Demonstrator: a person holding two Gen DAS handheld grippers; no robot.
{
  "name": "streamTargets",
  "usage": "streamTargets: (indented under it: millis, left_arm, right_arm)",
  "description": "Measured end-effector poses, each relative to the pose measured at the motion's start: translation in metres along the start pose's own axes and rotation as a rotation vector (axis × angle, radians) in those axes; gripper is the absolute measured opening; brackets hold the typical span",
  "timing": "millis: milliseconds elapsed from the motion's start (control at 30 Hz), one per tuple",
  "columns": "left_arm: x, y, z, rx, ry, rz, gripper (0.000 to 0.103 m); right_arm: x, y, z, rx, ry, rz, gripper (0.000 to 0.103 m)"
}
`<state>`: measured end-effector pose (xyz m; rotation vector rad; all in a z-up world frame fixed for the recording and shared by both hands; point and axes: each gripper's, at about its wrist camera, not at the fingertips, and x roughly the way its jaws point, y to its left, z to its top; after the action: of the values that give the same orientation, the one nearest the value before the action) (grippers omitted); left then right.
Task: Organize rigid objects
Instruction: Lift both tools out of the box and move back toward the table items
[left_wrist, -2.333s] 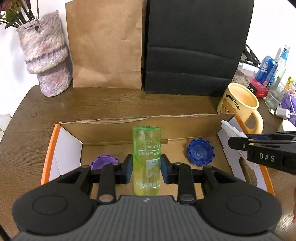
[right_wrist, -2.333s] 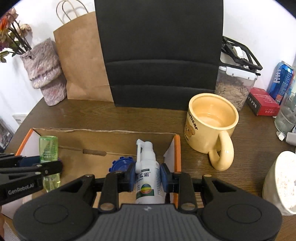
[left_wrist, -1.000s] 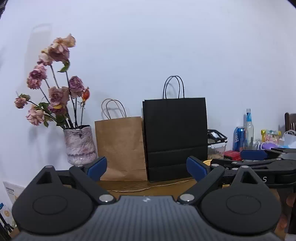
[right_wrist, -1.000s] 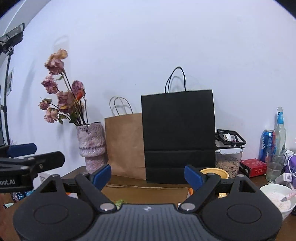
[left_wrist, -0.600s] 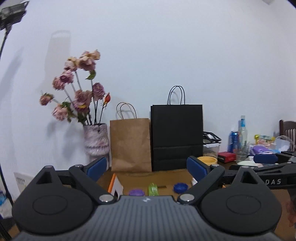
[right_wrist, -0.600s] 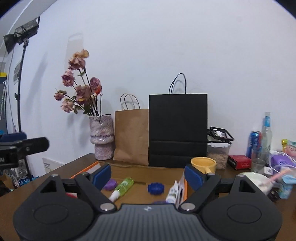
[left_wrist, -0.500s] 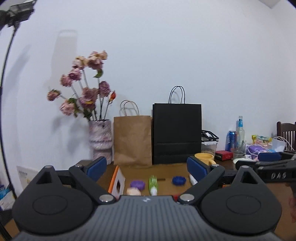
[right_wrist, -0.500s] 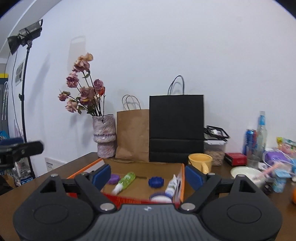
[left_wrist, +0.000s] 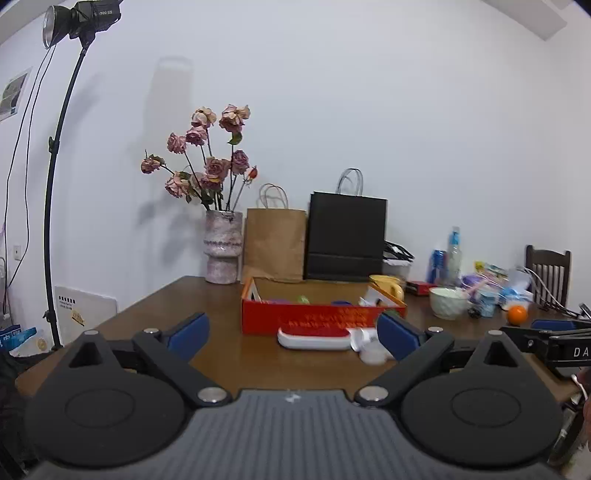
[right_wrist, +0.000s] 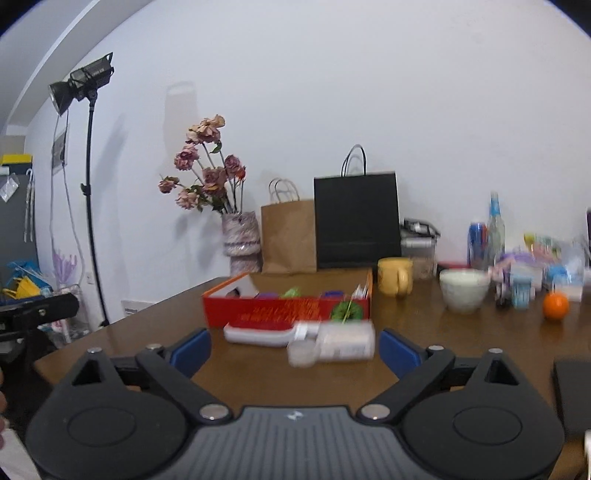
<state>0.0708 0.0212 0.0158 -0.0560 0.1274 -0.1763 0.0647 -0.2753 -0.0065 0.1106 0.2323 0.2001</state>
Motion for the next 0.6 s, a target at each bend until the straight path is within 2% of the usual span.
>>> streamTargets:
  millis: [100, 167, 367, 467, 533, 600]
  left_arm:
    - [-0.022, -0.006, -0.008, 0.062, -0.009, -0.019, 0.101]
    - [-0.03, -0.009, -0.009, 0.061, -0.013, -0.042, 0.102]
    - [-0.029, -0.017, -0.009, 0.07, -0.013, -0.056, 0.102]
    - [-0.023, -0.02, -0.012, 0.084, 0.018, -0.052, 0.102]
    - [-0.008, -0.023, -0.014, 0.121, 0.117, -0.043, 0.103]
    - [0.016, -0.024, -0.016, 0.143, 0.322, -0.083, 0.102]
  right_arm:
    - [-0.021, 0.007, -0.011, -0.003, 0.0, -0.006, 0.101]
    - [-0.029, 0.01, -0.014, -0.024, 0.0, 0.001, 0.101]
    - [-0.025, 0.008, -0.017, -0.008, 0.029, -0.009, 0.102]
    - [-0.017, 0.005, -0.018, -0.003, 0.057, -0.015, 0.102]
    - [-0.009, 0.004, -0.016, 0.003, 0.105, -0.03, 0.102]
    - [0.008, 0.001, -0.012, 0.017, 0.227, -0.072, 0.097]
